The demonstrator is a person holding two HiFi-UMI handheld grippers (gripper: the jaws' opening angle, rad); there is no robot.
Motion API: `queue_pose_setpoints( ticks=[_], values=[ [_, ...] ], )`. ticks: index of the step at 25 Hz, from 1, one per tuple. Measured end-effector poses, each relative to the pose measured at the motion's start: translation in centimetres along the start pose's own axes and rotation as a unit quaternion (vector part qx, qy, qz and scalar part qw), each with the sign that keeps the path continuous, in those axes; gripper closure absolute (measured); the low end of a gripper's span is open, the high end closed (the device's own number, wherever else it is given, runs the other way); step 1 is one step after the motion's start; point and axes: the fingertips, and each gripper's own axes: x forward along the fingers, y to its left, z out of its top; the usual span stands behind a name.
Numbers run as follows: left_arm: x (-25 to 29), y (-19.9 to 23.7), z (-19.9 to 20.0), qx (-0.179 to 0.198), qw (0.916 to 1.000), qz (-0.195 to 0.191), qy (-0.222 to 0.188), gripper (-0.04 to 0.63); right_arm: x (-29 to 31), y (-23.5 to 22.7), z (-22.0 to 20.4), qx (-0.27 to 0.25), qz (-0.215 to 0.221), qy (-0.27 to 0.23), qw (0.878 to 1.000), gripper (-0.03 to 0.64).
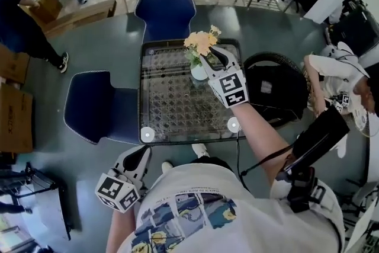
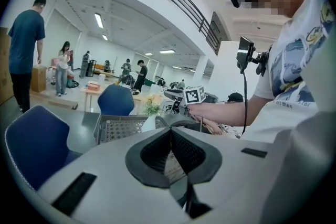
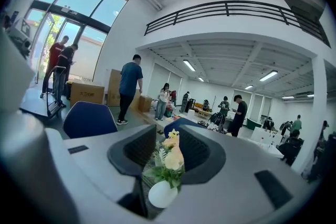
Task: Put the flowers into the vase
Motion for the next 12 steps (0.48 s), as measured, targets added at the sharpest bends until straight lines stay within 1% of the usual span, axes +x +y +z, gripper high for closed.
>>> queue_pose_setpoints(
  ticks=[3,6,12],
  values=[
    [-1.4,0.1,-0.5,0.003,0.9999,-0.014,0.002,0.586,-1.6,2.8,0.3,-0.011,0.002,0.017,1.0,0.497],
    [-2.5,0.4,-0.6,0.01,0.9993,-0.037,0.0,0.586,-3.3,5.4,0.3,-0.018,0.0,0.036,0.999,0.498],
    [-5.1,0.7,-0.6,0.025,0.9974,-0.068,0.0,0.586,-6.4,11.3,1.1,0.0,0.011,0.061,0.998,0.499]
  ],
)
